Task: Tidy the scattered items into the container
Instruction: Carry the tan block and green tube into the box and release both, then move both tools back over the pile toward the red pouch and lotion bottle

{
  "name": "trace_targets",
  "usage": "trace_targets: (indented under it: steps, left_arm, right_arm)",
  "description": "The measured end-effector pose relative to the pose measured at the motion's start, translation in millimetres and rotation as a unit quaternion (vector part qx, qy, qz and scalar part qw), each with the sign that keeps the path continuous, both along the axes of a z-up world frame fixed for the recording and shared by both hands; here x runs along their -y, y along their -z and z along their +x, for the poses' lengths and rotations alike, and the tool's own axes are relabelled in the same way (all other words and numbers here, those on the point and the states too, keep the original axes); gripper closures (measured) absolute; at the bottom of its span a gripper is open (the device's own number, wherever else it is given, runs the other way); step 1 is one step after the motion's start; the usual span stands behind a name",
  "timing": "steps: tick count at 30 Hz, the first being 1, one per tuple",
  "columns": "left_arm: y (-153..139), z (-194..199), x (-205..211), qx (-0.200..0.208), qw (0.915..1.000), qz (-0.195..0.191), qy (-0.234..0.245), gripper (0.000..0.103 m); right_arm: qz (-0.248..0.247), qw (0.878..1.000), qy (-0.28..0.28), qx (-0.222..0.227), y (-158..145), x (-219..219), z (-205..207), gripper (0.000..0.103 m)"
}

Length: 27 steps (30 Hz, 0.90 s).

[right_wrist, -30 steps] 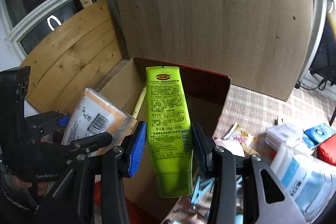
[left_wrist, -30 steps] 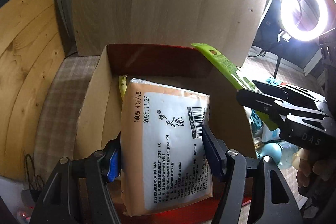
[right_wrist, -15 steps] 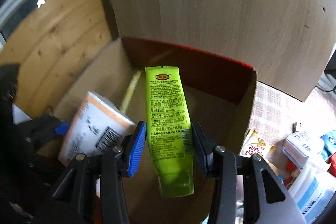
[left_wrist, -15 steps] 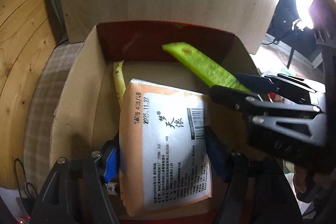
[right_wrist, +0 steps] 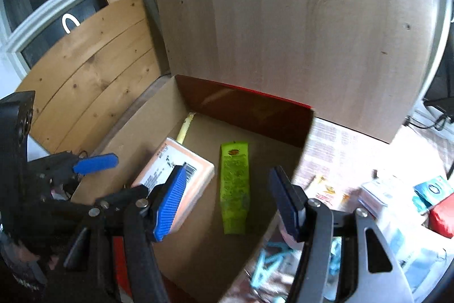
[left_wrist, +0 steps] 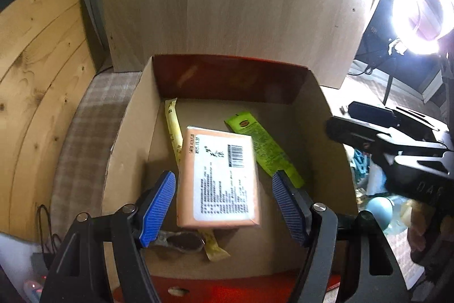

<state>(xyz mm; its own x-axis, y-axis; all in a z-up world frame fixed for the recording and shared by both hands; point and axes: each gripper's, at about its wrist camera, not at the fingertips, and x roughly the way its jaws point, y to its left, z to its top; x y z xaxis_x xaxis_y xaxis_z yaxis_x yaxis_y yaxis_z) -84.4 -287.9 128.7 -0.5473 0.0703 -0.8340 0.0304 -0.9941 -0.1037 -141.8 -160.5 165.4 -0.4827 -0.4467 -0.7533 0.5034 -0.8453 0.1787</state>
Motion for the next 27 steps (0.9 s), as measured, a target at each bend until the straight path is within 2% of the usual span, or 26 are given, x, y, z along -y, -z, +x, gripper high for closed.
trace_targets:
  steps: [3,10,16,21,27]
  left_arm:
    - [-6.5,5.7,-3.6,-0.006,1.0,-0.002,0.003,0.034]
    - [-30.7,39.1,-33.9,-0.028,0.999,-0.01,0.033,0.034]
    - [-40.7,67.4,-66.5,-0.039,0.9971,-0.001,0.066,0.034]
    - [-37.2,90.3,-99.7,-0.038,0.9943,0.008,0.099,0.034]
    - [-5.5,117.0,-133.8,0.0,0.9928,0.025,0.117,0.034]
  right_arm:
    - [0.002,1.0,0.008,-0.006,-6.2,-22.8,13.2,0.043]
    - [-0.013,0.999,0.048,-0.017,-16.3,-105.6,33.1,0.043]
    - [-0.024,0.997,0.074,-0.013,-14.2,-168.8,56.5,0.043]
    - [-0.029,0.996,0.081,-0.003,-8.1,-210.4,83.9,0.043]
    - [-0.012,0.996,0.092,0.008,7.4,-251.4,113.7,0.043]
